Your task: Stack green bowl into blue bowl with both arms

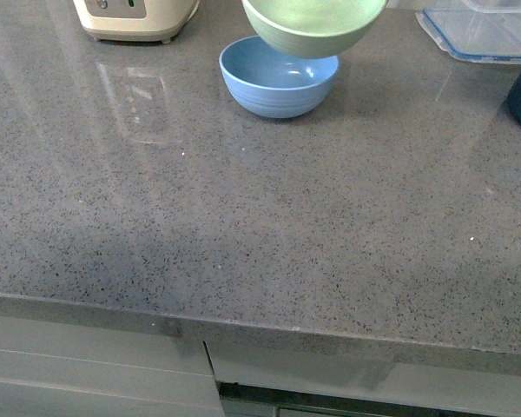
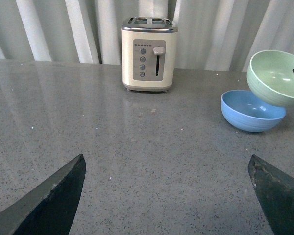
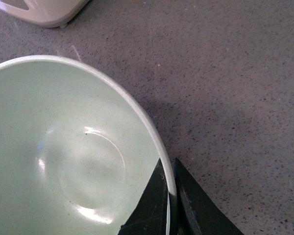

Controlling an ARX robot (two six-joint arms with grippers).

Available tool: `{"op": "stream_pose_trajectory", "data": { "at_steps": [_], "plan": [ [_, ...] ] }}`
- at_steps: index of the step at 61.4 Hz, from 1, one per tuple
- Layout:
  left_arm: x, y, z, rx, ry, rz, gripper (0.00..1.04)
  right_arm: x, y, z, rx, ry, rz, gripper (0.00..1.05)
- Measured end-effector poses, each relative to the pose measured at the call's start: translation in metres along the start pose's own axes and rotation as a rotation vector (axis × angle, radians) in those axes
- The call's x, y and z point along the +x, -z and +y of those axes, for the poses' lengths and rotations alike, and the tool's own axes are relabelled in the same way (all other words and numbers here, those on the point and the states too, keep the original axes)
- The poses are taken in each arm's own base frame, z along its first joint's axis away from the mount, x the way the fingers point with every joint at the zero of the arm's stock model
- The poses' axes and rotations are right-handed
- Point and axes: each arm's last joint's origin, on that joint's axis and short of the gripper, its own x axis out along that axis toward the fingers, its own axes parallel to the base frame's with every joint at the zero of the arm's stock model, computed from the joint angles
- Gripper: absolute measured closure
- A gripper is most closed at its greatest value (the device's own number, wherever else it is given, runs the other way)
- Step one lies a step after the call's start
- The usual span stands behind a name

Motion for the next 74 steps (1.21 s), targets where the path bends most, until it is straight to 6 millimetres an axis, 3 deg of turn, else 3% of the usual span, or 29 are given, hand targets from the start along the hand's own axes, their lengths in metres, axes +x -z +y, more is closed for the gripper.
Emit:
{"op": "stream_pose_trajectory", "data": {
  "at_steps": [43, 65, 74],
  "plan": [
    [0.0, 0.0, 0.0, 0.0, 0.0, 0.0, 0.07, 0.03, 0.007, 0.022, -0.032, -0.025, 0.019, 1.04],
    [0.0, 0.0, 0.0, 0.0, 0.0, 0.0, 0.07, 0.03, 0.007, 0.021, -0.015, -0.042, 0.021, 0.5],
    [0.0, 0.0, 0.0, 0.0, 0.0, 0.0, 0.07, 0.011, 0.005, 0.008, 0.014, -0.043, 0.0, 0.24]
  ]
}}
